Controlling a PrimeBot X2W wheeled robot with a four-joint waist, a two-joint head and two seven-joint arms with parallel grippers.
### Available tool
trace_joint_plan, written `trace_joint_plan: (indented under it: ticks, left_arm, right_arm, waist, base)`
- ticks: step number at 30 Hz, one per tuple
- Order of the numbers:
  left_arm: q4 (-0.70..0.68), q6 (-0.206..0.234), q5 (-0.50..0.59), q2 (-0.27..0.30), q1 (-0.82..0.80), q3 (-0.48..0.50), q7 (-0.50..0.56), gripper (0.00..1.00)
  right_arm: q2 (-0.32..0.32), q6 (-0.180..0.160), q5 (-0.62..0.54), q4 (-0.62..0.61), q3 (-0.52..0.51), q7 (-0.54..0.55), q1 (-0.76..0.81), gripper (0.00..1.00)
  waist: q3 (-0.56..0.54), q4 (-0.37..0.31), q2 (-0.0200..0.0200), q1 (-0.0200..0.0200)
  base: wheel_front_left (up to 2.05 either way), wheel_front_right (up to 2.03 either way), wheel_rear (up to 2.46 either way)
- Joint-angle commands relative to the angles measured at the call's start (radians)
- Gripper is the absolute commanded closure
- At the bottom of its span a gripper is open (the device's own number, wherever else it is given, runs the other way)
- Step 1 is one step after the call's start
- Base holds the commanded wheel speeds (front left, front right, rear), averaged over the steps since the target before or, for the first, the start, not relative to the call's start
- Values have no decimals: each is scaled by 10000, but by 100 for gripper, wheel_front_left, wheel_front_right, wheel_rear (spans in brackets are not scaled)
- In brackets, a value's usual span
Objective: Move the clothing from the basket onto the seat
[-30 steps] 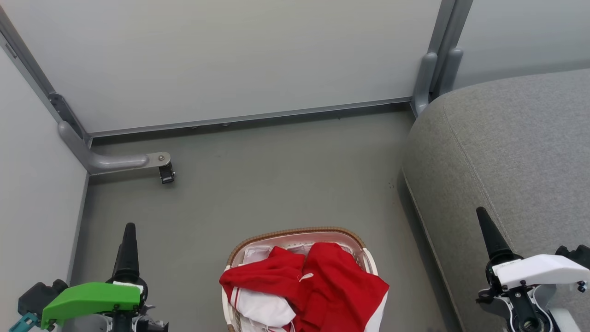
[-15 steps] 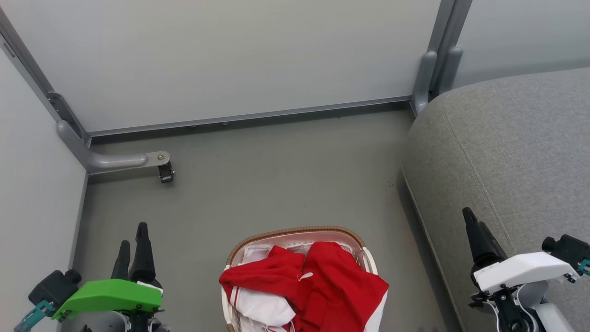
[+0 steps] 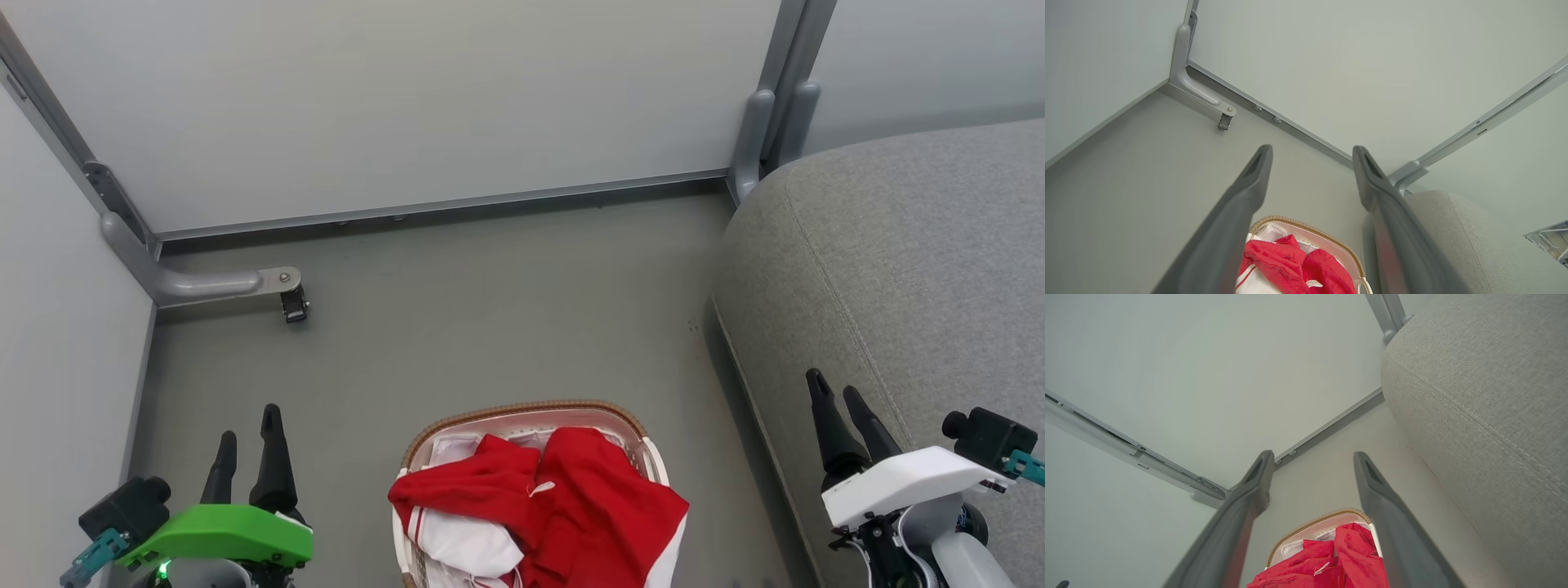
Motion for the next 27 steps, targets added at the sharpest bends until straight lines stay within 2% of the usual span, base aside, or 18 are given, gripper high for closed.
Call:
trace_joint_plan:
  ticks: [1, 27]
  left_arm:
    - [-77, 48, 429, 75, 23, -58, -112, 0]
    - [162, 241, 3262, 125, 319, -431, -809, 0]
  right_arm:
    - [-119, 4, -332, -66, 51, -128, -138, 0]
    - [-359, 4, -3137, 124, 490, -826, -61, 0]
  waist:
    - [-3, 8, 0, 0]
    - [24, 52, 0, 0]
  base:
    - [0, 0, 0]
    - [0, 0, 0]
